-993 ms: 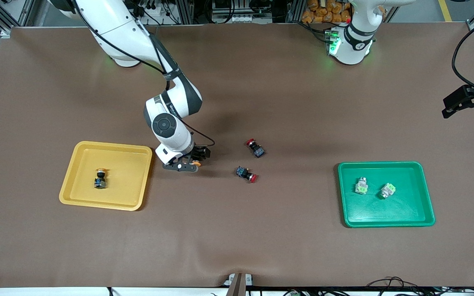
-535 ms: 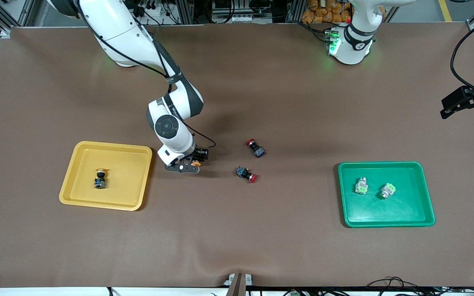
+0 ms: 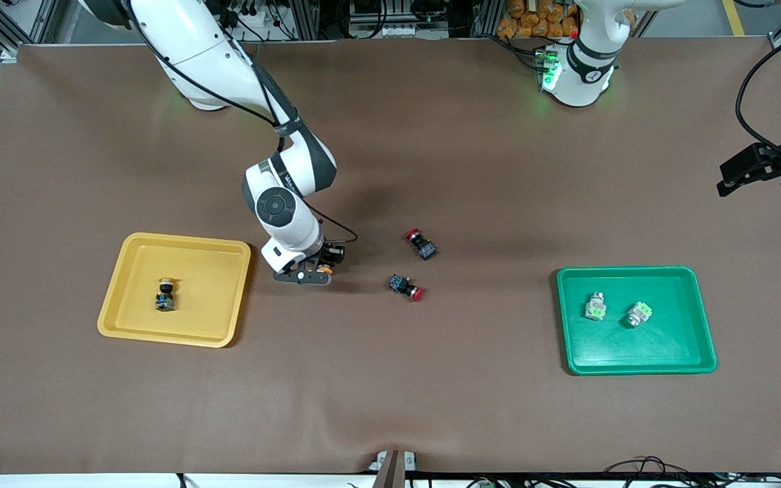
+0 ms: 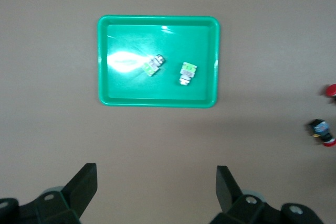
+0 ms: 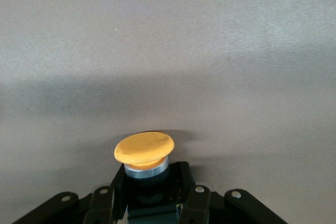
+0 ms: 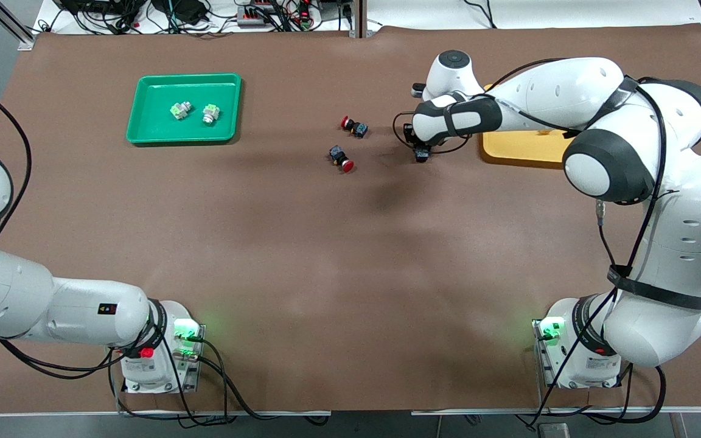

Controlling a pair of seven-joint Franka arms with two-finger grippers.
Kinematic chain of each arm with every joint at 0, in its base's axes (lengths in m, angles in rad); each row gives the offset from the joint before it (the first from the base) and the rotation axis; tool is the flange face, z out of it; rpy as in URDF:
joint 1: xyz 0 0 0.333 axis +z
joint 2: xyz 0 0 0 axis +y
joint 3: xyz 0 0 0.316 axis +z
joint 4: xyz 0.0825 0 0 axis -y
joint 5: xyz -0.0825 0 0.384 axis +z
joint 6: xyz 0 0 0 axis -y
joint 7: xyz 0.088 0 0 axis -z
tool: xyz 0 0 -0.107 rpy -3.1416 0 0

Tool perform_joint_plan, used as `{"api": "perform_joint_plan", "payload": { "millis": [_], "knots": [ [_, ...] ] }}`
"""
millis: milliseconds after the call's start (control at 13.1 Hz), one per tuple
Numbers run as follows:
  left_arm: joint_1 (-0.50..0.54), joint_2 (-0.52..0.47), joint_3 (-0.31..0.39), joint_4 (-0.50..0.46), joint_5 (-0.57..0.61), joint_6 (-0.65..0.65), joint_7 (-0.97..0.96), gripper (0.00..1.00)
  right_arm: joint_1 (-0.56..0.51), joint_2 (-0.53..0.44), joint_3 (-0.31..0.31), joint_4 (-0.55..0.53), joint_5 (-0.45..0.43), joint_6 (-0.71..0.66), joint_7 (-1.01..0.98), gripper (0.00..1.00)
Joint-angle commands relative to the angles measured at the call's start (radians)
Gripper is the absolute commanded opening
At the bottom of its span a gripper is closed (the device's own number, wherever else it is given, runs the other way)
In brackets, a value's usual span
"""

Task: Place green and yellow buttons in trays
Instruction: 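Carry the yellow button over the yellow tray and lower it with the right gripper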

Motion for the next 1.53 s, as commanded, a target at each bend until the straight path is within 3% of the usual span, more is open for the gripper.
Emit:
{"api": "perform_joint_plan", "payload": {
  "millis": [0, 611, 1146, 1451],
  "knots": [
    [-0.001, 0.0, 0.009, 0.005, -0.024, -0.014, -0.024, 1.0, -0.062, -0.064, 0.006, -0.011, -0.016, -0.081, -0.057, 0.0],
    [0.01, 0.007, 0.0, 0.02, -0.021, -0.024, -0.02, 1.0, -0.182, -0.205, 0.01, -0.014, -0.005, -0.286, -0.176, 0.0],
    [0.013, 0.007, 0.0, 0.022, -0.022, -0.027, -0.021, 1.0, -0.415, -0.198, 0.012, -0.018, 0.038, -0.312, -0.525, 0.0],
    [0.013, 0.009, 0.0, 0.02, -0.022, -0.028, -0.021, 1.0, -0.452, -0.196, 0.01, -0.016, 0.038, -0.326, -0.552, 0.0]
  ]
}}
